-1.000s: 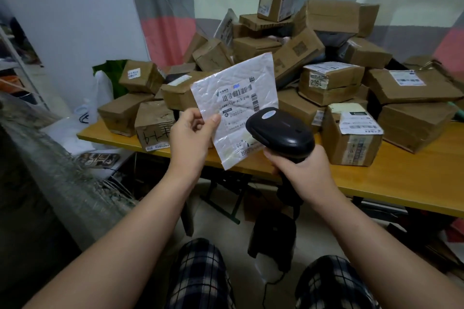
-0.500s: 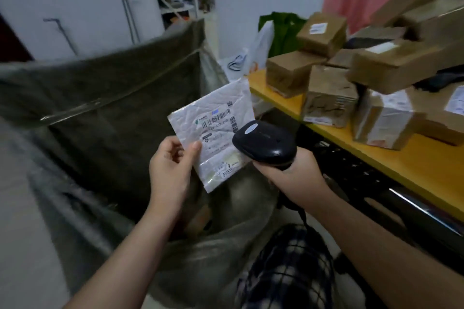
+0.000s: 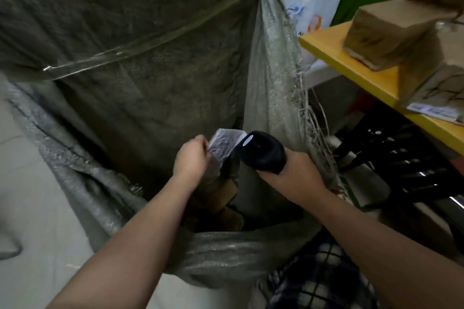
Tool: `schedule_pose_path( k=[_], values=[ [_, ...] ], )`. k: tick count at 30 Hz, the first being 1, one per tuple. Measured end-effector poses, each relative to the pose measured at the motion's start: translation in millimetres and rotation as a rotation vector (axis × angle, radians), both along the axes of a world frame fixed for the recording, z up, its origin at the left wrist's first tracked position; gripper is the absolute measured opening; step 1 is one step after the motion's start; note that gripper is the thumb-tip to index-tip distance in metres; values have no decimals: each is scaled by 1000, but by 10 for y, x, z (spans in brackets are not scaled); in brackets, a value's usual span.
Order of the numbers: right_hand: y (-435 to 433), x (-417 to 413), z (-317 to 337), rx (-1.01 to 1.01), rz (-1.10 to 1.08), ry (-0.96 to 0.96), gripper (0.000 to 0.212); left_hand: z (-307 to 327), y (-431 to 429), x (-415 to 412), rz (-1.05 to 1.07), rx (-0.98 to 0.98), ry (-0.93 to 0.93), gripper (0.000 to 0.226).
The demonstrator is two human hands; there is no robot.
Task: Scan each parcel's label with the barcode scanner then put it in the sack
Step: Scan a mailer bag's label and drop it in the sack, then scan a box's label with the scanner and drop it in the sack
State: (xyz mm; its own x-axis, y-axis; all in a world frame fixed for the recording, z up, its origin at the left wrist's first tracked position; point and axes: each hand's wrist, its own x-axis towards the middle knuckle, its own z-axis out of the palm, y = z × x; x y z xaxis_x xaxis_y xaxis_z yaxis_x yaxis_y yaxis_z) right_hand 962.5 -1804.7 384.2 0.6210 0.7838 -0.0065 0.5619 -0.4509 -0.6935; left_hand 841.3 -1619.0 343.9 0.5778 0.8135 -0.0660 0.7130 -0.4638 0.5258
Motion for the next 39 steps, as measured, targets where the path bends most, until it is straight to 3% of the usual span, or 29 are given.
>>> schedule_pose_path(
  k=[9, 15, 20, 25, 28, 32, 39],
  values=[
    [-32, 291, -370, -122, -25, -18, 34, -965, 256, 372, -106, -42, 394, 29],
    [-153, 309, -493, -89, -60, -30, 34, -959, 155, 371, -119, -102, 492, 41],
    [-285, 230, -226, -31, -80, -16, 25, -259, -292, 318, -223, 96, 275, 47],
    [-636, 179, 272, 116, -240, -32, 17, 559, -858, 289, -333, 243, 27, 42],
    [-973, 191, 560, 213, -356, -22, 18, 1040, -1168, 379, -402, 319, -57, 40],
    [-1535, 207, 887, 340, -454, -21, 34, 1501, -1585, 563, -511, 409, -135, 40],
    [-2440, 301, 1312, 439, -650, -91, 28, 1997, -2305, 1022, -688, 485, -301, 41]
  ],
)
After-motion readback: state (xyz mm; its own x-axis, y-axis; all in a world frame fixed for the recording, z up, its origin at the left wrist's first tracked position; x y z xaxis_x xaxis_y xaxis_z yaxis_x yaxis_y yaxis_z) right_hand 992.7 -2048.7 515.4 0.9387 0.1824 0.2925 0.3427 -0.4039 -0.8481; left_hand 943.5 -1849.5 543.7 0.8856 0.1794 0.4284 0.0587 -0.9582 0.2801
